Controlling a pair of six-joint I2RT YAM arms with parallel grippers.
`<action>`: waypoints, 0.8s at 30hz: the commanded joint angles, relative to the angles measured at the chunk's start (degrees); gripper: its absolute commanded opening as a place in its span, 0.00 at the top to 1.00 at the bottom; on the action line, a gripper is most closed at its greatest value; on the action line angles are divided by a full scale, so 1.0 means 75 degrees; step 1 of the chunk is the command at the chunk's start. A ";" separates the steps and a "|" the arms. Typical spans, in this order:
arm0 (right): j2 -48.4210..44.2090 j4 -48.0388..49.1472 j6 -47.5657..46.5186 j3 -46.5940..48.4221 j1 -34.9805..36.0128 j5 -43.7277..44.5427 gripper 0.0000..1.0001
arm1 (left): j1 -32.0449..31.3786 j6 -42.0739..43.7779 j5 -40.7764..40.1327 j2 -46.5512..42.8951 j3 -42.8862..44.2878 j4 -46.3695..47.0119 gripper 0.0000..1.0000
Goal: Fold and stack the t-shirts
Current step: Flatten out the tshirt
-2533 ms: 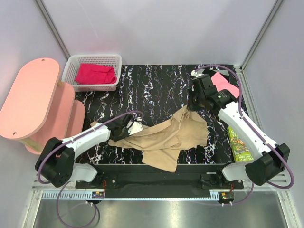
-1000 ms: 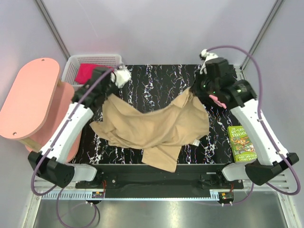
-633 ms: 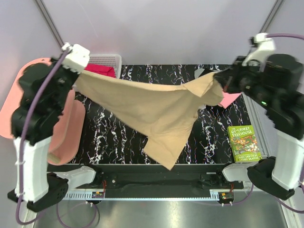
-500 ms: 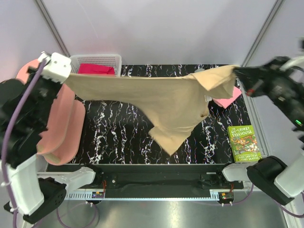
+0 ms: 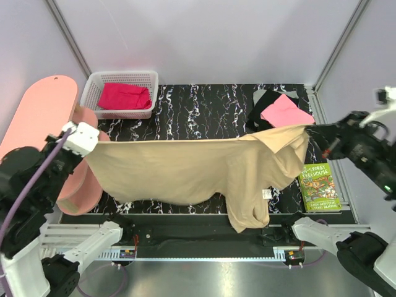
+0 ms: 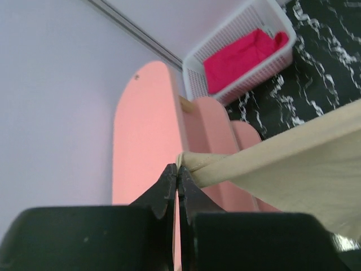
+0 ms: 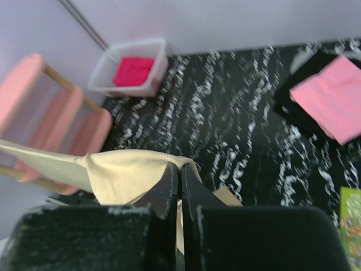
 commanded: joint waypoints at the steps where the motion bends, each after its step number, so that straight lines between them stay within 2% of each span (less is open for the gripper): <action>1: 0.0088 0.0550 -0.0127 -0.1467 -0.0031 0.1152 1.00 | 0.0024 0.0186 -0.0082 -0.0036 -0.1282 0.0430 1.00; 3: 0.0228 0.1100 -0.0256 -0.2009 -0.0031 0.1317 1.00 | 0.0024 0.0362 -0.0105 -0.0060 -0.2011 0.1154 1.00; 4: 0.0484 0.1231 -0.0314 -0.2371 -0.0031 0.1584 1.00 | 0.0024 0.0549 -0.0198 -0.0048 -0.2769 0.1438 1.00; 8: 0.1504 0.1712 -0.0724 -0.2890 -0.0043 0.2044 1.00 | 0.0024 0.1065 -0.0386 0.0291 -0.4589 0.3008 1.00; 9: 0.1738 0.1921 -0.0772 -0.2949 -0.0066 0.2044 1.00 | 0.0047 0.1368 -0.0468 0.0536 -0.5277 0.3800 1.00; 11: 0.2336 0.2203 -0.0854 -0.3159 -0.0334 0.1846 1.00 | 0.0105 0.1755 -0.0667 0.0853 -0.5867 0.4624 1.00; 12: 0.2524 0.2495 -0.0854 -0.3218 -0.0475 0.1543 1.00 | 0.0268 0.2082 -0.0703 0.1249 -0.6276 0.5429 1.00; 14: 0.3074 0.2847 -0.0877 -0.3324 -0.0826 0.1330 1.00 | 0.0550 0.2272 -0.0575 0.2079 -0.6420 0.6287 1.00; 18: 0.3965 0.3130 -0.0959 -0.3254 -0.1156 0.0896 1.00 | 0.1451 0.2273 -0.0386 0.3699 -0.5674 0.6772 1.00; 20: 0.4423 0.3247 -0.1030 -0.3184 -0.1261 0.0767 1.00 | 0.1640 0.2390 -0.0503 0.4447 -0.5461 0.7145 1.00; 24: 0.5102 0.3400 -0.1100 -0.3020 -0.1425 0.0475 1.00 | 0.1922 0.2846 -0.0691 0.5212 -0.5273 0.7944 1.00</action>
